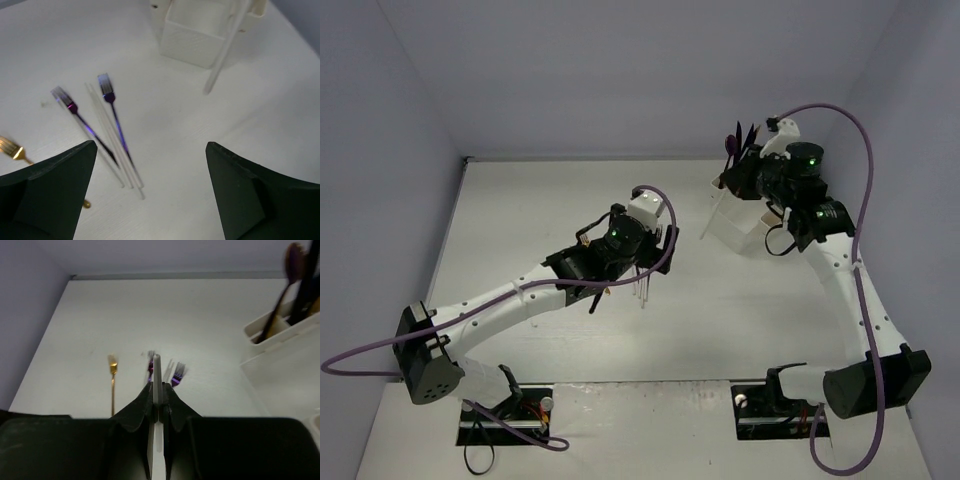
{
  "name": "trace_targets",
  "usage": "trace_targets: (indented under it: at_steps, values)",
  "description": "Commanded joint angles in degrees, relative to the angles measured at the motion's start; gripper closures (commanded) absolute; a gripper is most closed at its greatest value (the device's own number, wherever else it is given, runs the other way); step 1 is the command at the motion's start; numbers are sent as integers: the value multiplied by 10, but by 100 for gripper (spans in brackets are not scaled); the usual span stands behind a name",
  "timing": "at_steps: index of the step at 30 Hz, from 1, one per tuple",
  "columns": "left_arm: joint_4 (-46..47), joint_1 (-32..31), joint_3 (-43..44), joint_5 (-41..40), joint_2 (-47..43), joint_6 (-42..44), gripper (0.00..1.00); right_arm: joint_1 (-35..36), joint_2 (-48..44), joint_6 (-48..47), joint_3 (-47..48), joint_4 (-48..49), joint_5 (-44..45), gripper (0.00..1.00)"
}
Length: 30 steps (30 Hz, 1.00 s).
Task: Sort the eating utensils into containers
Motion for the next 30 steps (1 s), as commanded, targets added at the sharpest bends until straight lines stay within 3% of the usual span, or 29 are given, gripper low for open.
trace_targets:
  at_steps: [1,6,13,20,30]
  values:
    - [-45,48,-31,-21,-41,-45,8,-80,10,-53,49,37,83,100]
    - [-116,113,-77,-4,-62,-92,7,-152,45,-109,92,39,181,100]
    - [-151,144,-139,-15,-119,-106,7,-205,112,-145,147,67,249,100]
    - [-156,160,-174,-4,-152,-117,7,-232,161,-148,154,143,261,100]
    - [-152,166,-181,5,-144,-113,7,-233,209,-122,145,177,224,100]
